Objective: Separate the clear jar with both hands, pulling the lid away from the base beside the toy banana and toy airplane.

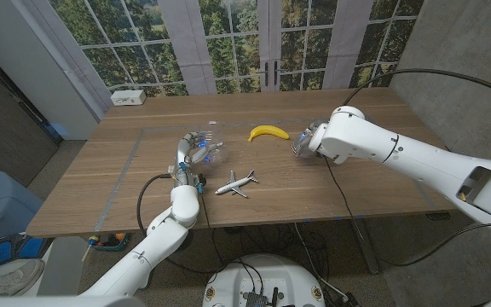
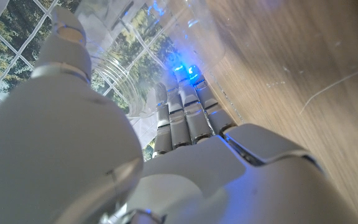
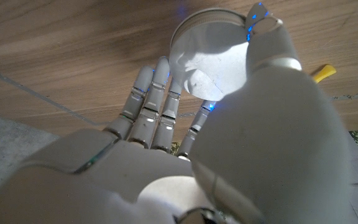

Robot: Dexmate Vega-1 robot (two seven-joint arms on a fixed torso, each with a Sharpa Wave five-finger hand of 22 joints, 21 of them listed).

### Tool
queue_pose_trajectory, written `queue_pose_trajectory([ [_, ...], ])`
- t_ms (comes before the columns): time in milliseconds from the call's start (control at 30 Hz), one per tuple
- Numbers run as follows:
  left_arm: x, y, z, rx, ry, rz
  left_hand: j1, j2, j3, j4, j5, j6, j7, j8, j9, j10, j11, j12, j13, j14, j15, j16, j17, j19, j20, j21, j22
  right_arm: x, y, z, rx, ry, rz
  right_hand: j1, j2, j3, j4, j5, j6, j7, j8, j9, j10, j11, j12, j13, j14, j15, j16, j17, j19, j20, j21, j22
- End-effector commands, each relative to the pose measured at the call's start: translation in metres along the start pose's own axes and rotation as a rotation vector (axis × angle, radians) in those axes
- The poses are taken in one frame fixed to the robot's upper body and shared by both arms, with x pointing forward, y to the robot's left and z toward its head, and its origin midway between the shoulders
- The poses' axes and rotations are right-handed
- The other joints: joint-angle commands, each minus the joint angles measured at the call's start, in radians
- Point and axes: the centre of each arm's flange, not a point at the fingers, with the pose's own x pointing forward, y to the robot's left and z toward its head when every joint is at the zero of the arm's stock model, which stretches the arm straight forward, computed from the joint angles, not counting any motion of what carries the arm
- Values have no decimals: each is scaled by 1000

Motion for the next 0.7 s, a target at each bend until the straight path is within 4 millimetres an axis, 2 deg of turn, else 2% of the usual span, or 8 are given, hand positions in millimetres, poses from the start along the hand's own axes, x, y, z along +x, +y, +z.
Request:
queue_pose_trajectory([
  [33, -3, -2, -6, 22, 8, -13, 241, 248, 31, 38, 5, 415, -268, -3, 0, 391, -311, -3, -2, 63, -237, -4, 2, 2, -49, 10, 3, 6, 9, 0, -124, 71, 33, 230, 332, 164, 34, 15, 308, 223, 15, -18, 98, -120, -24, 66, 33, -175, -8, 14, -13, -56, 19, -15],
  [100, -3, -2, -7, 26, 11, -14, 242, 247, 31, 38, 7, 413, -266, -6, -1, 390, -311, -4, -4, 63, -237, -6, 1, 2, -47, 11, 3, 7, 10, 0, -133, 81, 47, 219, 330, 163, 36, 17, 304, 221, 7, -24, 90, -118, -30, 69, 29, -178, -10, 19, -14, -46, 24, -20],
  [267, -3, -2, -7, 32, 10, -24, 245, 248, 31, 36, 12, 403, -256, -14, -4, 383, -312, -7, -9, 60, -237, -11, -2, -2, -42, 12, 3, 10, 11, 1, -159, 104, 68, 158, 338, 154, 49, 17, 227, 215, -51, -50, 51, -98, -66, 72, -3, -177, -17, 58, -13, -11, 42, -59],
  [400, -3, -1, -7, 28, 12, -40, 248, 246, 30, 35, 18, 391, -245, -26, -8, 372, -310, -12, -14, 52, -237, -21, -7, -8, -38, 13, 2, 12, 12, 2, -188, 128, 92, 38, 332, 123, 87, -3, 150, 223, -96, -66, -5, -71, -109, 73, -29, -145, -39, 72, -4, 6, 46, -112],
  [500, -2, -1, -6, 29, 13, -60, 222, 236, 13, 45, 28, 356, -227, -62, -18, 316, -309, -29, -28, 36, -235, -40, -15, -18, -24, 12, -2, 12, 12, 2, -194, 131, 97, -36, 314, 108, 102, -19, 86, 220, -127, -73, -52, -60, -144, 66, -58, -126, -68, 64, 9, 16, 45, -148],
  [600, -1, -1, -5, 31, 16, -83, 169, 225, -7, 60, 30, 296, -223, -104, -25, 241, -309, -60, -50, -6, -230, -68, -25, -33, -11, 4, -5, 11, 12, 3, -204, 134, 94, -82, 292, 102, 102, -37, 30, 216, -157, -81, -96, -46, -176, 54, -100, -106, -105, 48, 23, 32, 43, -172],
  [633, -1, -1, -5, 27, 7, -96, 149, 216, -14, 62, 30, 276, -224, -120, -28, 203, -309, -74, -60, -25, -228, -81, -33, -47, -3, -3, -7, 11, 13, 3, -208, 136, 92, -102, 287, 104, 101, -49, -14, 220, -180, -88, -114, -39, -189, 51, -108, -96, -124, 30, 30, 46, 40, -182],
  [700, 0, -1, -5, 26, 13, -109, 105, 201, -27, 68, 29, 242, -221, -151, -37, 142, -309, -90, -79, -63, -222, -106, -47, -63, 7, -14, -8, 11, 13, 4, -215, 141, 94, -126, 279, 103, 99, -66, -58, 226, -205, -95, -154, -37, -211, 48, -136, -83, -154, 10, 32, 58, 32, -190],
])
